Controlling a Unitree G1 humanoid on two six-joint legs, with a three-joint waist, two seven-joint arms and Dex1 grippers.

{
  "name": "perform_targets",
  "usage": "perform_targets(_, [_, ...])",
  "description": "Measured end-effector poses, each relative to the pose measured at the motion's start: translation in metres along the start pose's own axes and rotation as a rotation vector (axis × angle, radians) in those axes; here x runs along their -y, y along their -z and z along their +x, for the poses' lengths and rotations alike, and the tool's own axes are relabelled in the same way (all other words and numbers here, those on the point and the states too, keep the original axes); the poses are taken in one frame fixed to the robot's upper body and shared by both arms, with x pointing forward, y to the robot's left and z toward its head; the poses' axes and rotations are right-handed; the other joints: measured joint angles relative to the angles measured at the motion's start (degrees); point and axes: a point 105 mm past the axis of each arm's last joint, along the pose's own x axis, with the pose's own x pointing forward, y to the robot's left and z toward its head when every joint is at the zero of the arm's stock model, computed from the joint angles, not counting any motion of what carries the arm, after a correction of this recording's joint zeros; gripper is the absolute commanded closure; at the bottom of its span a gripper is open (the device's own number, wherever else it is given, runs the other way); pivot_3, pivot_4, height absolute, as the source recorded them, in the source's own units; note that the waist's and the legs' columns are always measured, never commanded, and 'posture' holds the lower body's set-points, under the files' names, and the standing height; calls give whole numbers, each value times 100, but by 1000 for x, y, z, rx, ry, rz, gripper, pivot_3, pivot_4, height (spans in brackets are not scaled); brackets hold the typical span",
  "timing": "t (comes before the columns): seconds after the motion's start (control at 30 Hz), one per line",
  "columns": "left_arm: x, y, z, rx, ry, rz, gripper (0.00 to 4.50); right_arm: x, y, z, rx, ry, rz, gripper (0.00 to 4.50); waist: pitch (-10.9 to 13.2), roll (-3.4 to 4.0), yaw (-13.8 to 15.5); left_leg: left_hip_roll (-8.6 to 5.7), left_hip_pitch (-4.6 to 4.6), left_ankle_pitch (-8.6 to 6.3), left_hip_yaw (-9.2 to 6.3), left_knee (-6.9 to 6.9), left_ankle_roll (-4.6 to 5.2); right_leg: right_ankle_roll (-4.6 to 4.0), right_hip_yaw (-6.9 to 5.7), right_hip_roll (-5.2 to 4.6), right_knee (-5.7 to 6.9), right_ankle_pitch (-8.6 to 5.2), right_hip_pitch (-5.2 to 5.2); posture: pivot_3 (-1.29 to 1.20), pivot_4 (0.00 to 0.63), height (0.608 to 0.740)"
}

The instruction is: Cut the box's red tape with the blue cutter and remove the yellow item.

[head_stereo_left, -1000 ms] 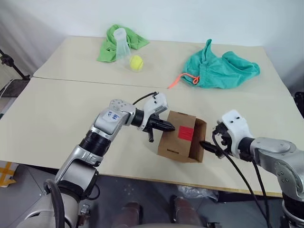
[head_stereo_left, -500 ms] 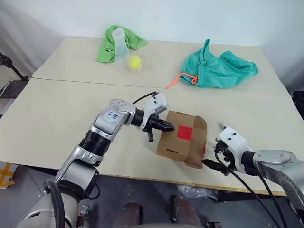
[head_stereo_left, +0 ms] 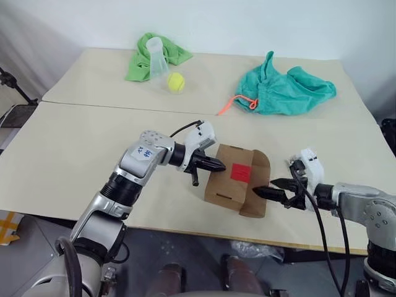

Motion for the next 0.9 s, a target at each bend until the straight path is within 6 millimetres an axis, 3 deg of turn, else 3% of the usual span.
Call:
perform_targets(0.37, [0, 2, -2, 2, -15, -6, 4500, -8, -9, 15, 17, -152, 156, 16, 0, 1, -78, 2, 6, 0, 0, 0, 0, 0, 0, 2, 10, 0, 0, 0, 150, 740])
perform_targets(0.5, [2, 2, -2, 6, -15, 0, 4500, -10, -8, 17, 8, -157, 163, 922, 0, 1, -112, 2, 5, 0, -1, -1, 0, 0, 0, 0, 10, 0, 0, 0, 150, 740])
perform_targets(0.83, [3, 3, -1, 12, -18, 0, 4500, -5, -15, 5, 32, -40, 78, 4401, 0, 1, -124, 1, 4, 0, -2, -2, 1, 0, 0, -3, 6, 0, -1, 0, 150, 740])
perform_targets(0.9, [4, 3, -2, 17, -20, 1, 4500, -9, -18, 3, 45, -31, 49, 4454, 0, 1, -125, 1, 3, -1, -3, -3, 1, 0, 0, -4, 6, 0, -1, 0, 150, 740])
